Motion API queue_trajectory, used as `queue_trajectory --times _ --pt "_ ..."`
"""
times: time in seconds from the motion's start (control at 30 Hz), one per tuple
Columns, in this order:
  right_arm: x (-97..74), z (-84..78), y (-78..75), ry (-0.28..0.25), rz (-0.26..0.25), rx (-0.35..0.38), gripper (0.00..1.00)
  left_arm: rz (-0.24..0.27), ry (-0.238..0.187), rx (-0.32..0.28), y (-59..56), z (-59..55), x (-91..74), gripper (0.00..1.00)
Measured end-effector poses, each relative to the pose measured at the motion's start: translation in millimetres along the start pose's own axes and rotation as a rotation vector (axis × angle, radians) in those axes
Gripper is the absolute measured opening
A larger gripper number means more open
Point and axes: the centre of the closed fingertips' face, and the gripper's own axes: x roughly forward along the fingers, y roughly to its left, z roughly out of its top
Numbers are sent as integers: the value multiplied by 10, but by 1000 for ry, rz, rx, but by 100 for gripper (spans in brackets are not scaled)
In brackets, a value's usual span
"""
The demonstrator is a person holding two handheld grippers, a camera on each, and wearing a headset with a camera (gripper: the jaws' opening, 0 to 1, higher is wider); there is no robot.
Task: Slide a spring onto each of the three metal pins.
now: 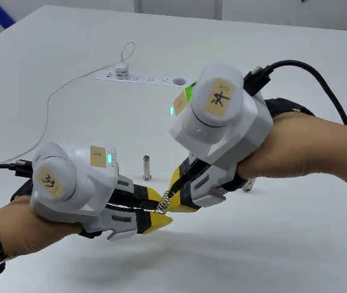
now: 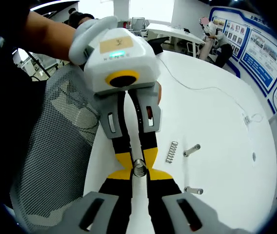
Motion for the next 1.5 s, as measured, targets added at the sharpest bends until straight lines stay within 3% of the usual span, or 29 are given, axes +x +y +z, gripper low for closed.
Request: queue_trajectory --times 0.7,0.97,1.27,1.5 --pt "-11 34 -22 -6 -3 8 12 17 -31 -28 43 53 -7 12" --pt "-73 -10 -81 13 -6 11 12 28 -28 -51 95 18 -92 20" --pt "-172 -151 -208 69 -15 20 12 78 -32 -94 185 -65 -277 25" --pt "-350 -268 -415 130 -45 19 12 121 -43 -117 247 -95 -386 30"
